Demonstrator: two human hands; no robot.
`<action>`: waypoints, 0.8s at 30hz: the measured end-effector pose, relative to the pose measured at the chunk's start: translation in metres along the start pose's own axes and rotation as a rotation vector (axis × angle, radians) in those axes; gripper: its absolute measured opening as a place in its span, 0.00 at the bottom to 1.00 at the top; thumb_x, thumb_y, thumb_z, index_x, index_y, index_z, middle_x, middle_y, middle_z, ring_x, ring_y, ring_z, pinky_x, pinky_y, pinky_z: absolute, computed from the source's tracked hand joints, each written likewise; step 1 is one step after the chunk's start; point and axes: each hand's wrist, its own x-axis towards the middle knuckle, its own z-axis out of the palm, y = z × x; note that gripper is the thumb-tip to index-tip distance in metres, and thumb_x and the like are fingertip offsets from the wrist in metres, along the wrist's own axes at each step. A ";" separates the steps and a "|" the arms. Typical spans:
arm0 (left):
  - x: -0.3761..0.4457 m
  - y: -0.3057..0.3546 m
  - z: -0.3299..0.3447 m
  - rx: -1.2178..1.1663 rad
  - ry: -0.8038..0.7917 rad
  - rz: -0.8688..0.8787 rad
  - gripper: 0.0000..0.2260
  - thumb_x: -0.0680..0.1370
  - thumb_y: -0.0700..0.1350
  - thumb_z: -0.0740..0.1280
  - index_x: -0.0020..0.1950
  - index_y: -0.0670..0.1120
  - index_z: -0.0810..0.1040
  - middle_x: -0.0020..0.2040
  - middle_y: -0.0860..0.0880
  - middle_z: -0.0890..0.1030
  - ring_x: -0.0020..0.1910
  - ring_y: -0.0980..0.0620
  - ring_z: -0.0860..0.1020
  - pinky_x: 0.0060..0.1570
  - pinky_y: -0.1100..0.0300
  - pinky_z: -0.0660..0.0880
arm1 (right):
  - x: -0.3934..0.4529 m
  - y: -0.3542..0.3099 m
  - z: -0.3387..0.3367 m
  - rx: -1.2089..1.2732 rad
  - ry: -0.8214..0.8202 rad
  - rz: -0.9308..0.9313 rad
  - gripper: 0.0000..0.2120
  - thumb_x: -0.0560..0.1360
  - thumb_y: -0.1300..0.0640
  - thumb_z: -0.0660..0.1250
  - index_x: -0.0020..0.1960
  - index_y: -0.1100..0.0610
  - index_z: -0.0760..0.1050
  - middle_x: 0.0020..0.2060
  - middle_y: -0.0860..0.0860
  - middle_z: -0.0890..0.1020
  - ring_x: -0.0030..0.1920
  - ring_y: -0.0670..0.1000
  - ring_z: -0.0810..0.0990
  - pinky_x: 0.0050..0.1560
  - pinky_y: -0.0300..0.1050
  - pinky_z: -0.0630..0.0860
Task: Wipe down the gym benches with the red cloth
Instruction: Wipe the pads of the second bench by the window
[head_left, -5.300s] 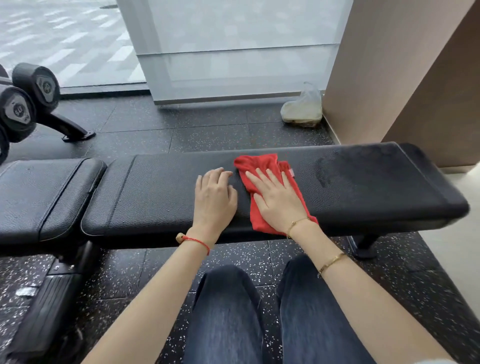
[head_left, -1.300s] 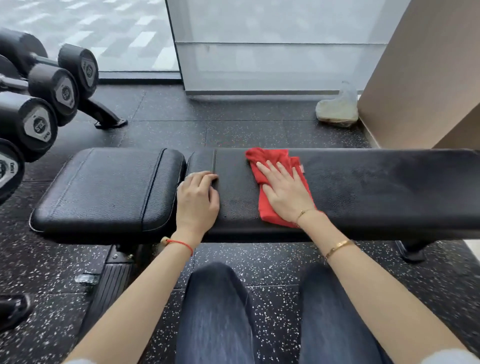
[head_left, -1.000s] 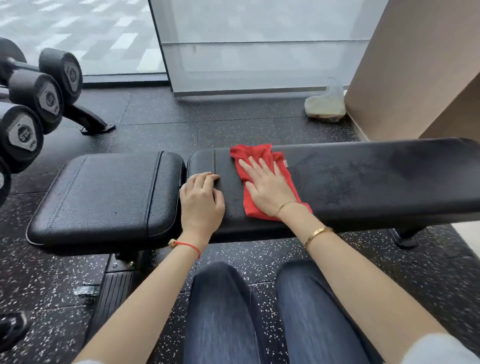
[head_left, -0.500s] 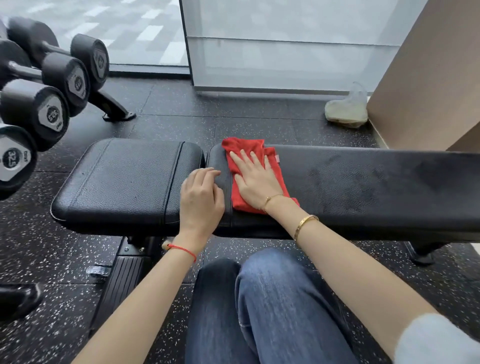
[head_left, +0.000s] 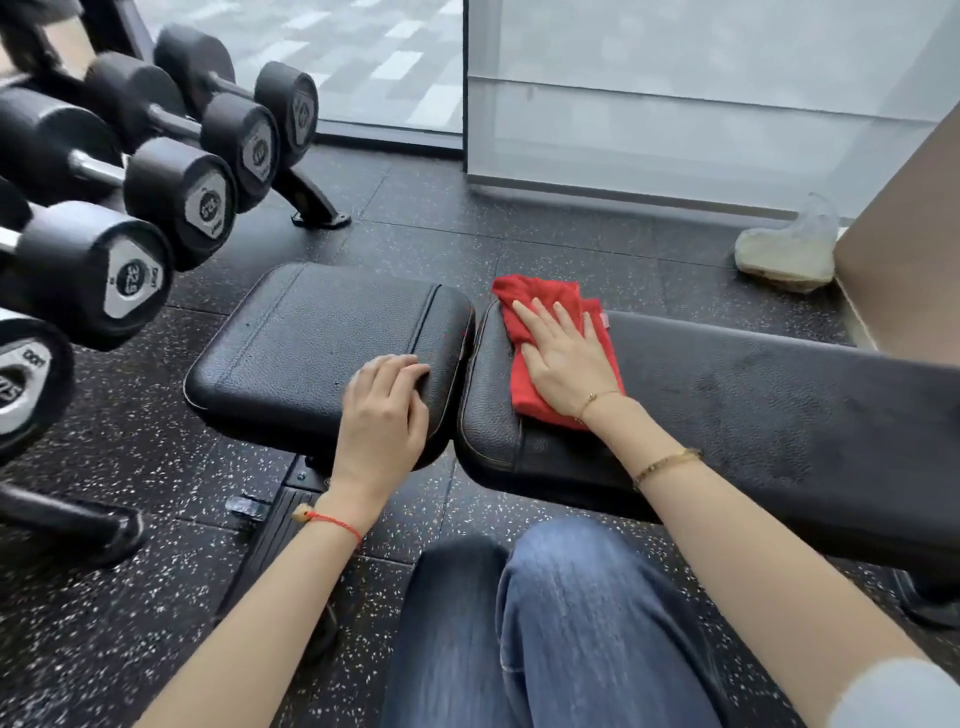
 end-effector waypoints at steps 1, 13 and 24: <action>-0.001 0.000 0.001 0.000 0.004 0.002 0.14 0.77 0.41 0.59 0.60 0.42 0.78 0.60 0.45 0.79 0.63 0.42 0.74 0.66 0.44 0.69 | 0.010 -0.008 0.001 -0.014 -0.008 0.008 0.26 0.82 0.51 0.50 0.78 0.46 0.48 0.78 0.48 0.52 0.78 0.53 0.48 0.77 0.56 0.39; -0.010 -0.029 -0.025 -0.002 0.082 -0.020 0.12 0.77 0.38 0.62 0.58 0.41 0.79 0.61 0.45 0.79 0.63 0.44 0.75 0.72 0.45 0.64 | -0.008 -0.051 0.011 0.096 -0.083 -0.333 0.26 0.82 0.52 0.50 0.78 0.44 0.47 0.78 0.45 0.53 0.78 0.49 0.48 0.77 0.51 0.38; -0.008 -0.101 -0.075 0.125 0.120 -0.354 0.14 0.76 0.35 0.63 0.62 0.39 0.77 0.62 0.41 0.78 0.63 0.41 0.74 0.69 0.44 0.66 | 0.026 -0.154 0.036 0.034 -0.095 -0.591 0.27 0.81 0.51 0.51 0.78 0.44 0.48 0.78 0.47 0.54 0.78 0.51 0.50 0.77 0.53 0.41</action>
